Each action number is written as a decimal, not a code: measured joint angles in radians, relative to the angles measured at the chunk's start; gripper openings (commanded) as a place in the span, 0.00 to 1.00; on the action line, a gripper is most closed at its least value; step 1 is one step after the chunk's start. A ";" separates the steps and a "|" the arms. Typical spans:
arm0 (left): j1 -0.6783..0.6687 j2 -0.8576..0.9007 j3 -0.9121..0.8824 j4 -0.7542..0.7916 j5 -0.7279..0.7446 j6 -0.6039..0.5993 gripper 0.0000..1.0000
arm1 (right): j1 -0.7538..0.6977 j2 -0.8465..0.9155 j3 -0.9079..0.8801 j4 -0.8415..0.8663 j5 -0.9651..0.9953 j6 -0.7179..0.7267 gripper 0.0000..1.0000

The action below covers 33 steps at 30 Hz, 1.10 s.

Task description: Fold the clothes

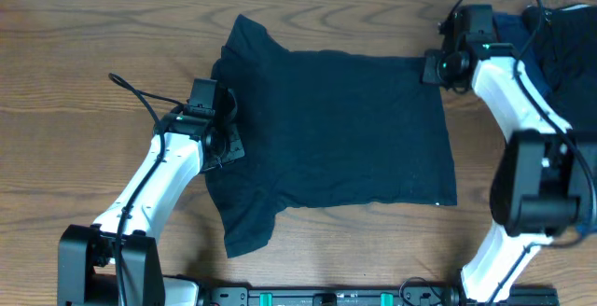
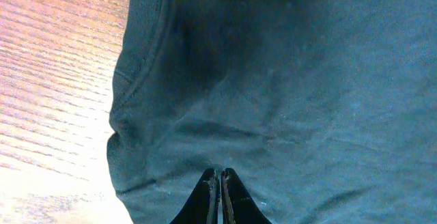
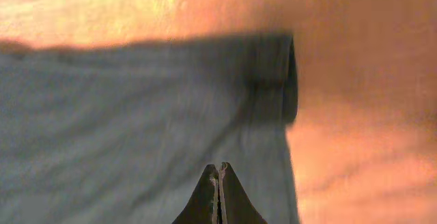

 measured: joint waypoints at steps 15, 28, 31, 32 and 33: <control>0.000 0.000 0.000 0.000 0.000 0.000 0.06 | -0.001 0.208 0.035 0.231 0.013 -0.053 0.01; 0.000 0.000 0.000 0.001 0.000 0.000 0.06 | -0.003 0.230 0.035 0.449 0.030 -0.045 0.02; 0.000 0.000 0.000 0.000 0.000 0.000 0.07 | -0.003 0.230 0.035 0.452 0.033 -0.043 0.02; 0.000 0.000 0.000 0.000 0.000 0.000 0.07 | -0.003 0.230 0.035 0.453 0.032 -0.042 0.02; 0.000 0.000 0.000 -0.001 0.000 0.000 0.06 | -0.003 0.230 0.036 0.452 0.028 -0.042 0.02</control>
